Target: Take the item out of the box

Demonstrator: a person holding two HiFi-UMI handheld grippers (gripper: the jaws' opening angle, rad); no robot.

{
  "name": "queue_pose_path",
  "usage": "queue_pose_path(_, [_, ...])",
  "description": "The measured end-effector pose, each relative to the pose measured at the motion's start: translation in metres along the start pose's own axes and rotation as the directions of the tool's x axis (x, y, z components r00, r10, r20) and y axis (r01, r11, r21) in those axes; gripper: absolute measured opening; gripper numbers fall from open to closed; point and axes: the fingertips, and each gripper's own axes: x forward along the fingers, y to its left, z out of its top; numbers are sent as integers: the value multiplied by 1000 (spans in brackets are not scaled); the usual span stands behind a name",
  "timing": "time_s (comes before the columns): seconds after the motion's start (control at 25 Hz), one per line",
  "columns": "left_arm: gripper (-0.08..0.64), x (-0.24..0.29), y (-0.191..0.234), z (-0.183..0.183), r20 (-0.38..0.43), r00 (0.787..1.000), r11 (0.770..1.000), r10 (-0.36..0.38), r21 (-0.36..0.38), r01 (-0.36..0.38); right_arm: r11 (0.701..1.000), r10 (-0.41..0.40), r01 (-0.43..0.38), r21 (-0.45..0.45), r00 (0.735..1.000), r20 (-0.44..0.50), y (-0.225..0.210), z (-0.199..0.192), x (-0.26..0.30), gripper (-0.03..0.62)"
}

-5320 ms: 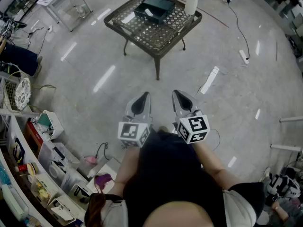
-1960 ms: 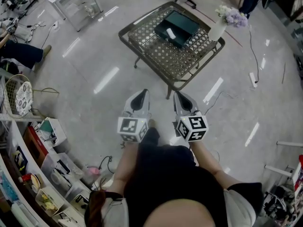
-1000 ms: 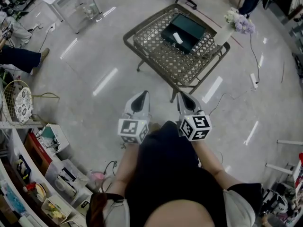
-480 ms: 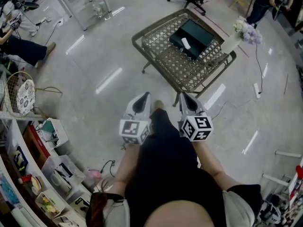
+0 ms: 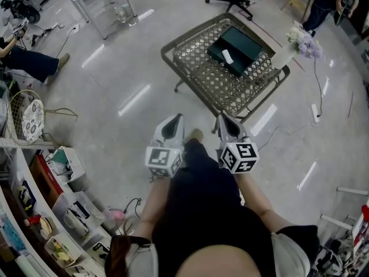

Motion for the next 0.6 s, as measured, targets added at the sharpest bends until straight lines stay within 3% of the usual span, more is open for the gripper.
queue_pose_path(0.6, [11, 51, 27, 13, -15, 1000, 1000, -1, -7, 1, 1000, 1, -1, 5, 1000, -24, -19, 20, 51, 0])
